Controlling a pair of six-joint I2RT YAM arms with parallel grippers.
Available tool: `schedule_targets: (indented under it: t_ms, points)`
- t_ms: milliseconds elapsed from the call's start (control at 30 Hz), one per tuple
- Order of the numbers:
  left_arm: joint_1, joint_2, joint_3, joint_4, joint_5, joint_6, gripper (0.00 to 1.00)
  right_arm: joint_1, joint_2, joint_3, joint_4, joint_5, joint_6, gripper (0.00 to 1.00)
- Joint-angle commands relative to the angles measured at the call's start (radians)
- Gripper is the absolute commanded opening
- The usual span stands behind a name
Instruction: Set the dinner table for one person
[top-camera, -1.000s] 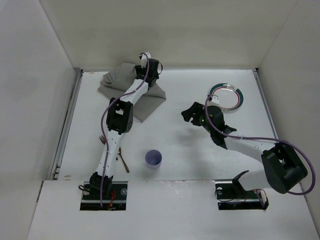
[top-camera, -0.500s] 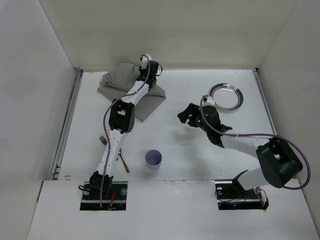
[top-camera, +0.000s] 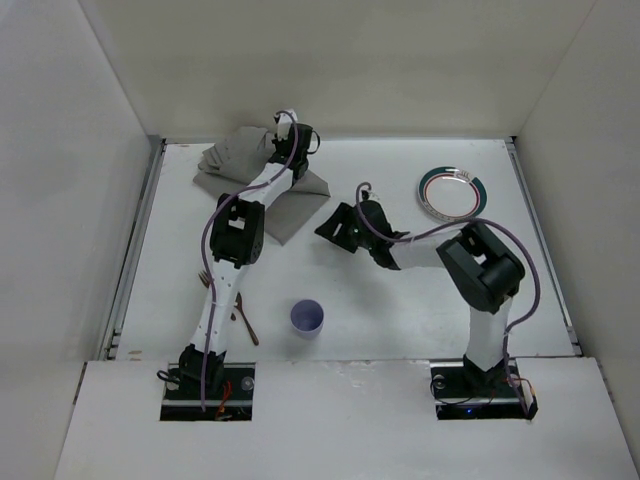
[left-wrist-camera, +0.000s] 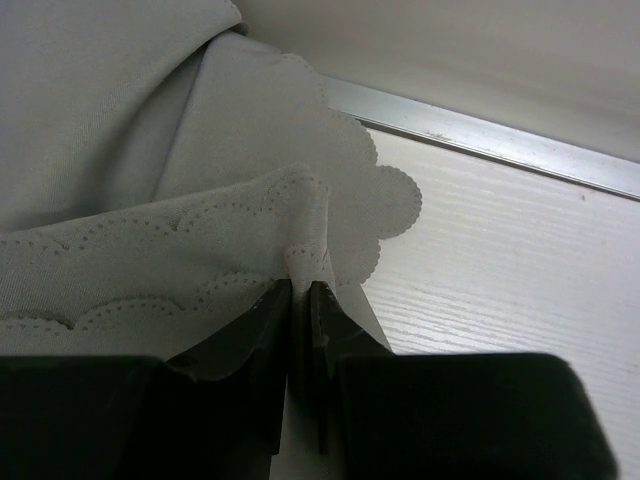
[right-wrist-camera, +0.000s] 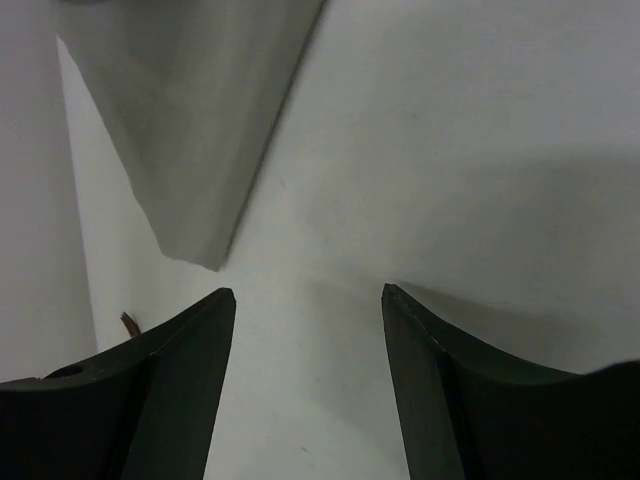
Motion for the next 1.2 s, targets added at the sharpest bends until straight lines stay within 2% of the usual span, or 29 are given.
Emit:
schedule_targets:
  t_ms: [0, 267, 400, 667, 800, 1000, 1067, 1167]
  points:
    - [0.010, -0.074, -0.017, 0.024, -0.017, 0.009, 0.09, 0.036, 0.052, 0.135, 0.025, -0.011, 0.127, 0.67]
    - [0.011, -0.102, -0.058, 0.030, 0.010, -0.022, 0.08, 0.104, 0.220, 0.335, -0.102, 0.036, 0.257, 0.65]
    - [0.022, -0.125, -0.099, 0.035, 0.024, -0.045, 0.08, 0.127, 0.247, 0.379, -0.188, 0.079, 0.276, 0.61]
    - [0.037, -0.166, -0.138, 0.041, 0.049, -0.077, 0.08, 0.139, 0.332, 0.514, -0.257, 0.070, 0.334, 0.56]
    - [0.047, -0.180, -0.141, 0.039, 0.060, -0.080, 0.07, 0.141, 0.361, 0.568, -0.295, 0.061, 0.374, 0.46]
    - [0.054, -0.195, -0.158, 0.041, 0.078, -0.091, 0.07, 0.141, 0.381, 0.599, -0.293, 0.050, 0.382, 0.13]
    - [0.065, -0.207, -0.173, 0.044, 0.080, -0.093, 0.05, 0.141, 0.349, 0.574, -0.282, 0.070, 0.353, 0.07]
    - [0.093, -0.238, -0.191, 0.053, 0.095, -0.096, 0.01, 0.132, 0.261, 0.527, -0.265, 0.139, 0.244, 0.03]
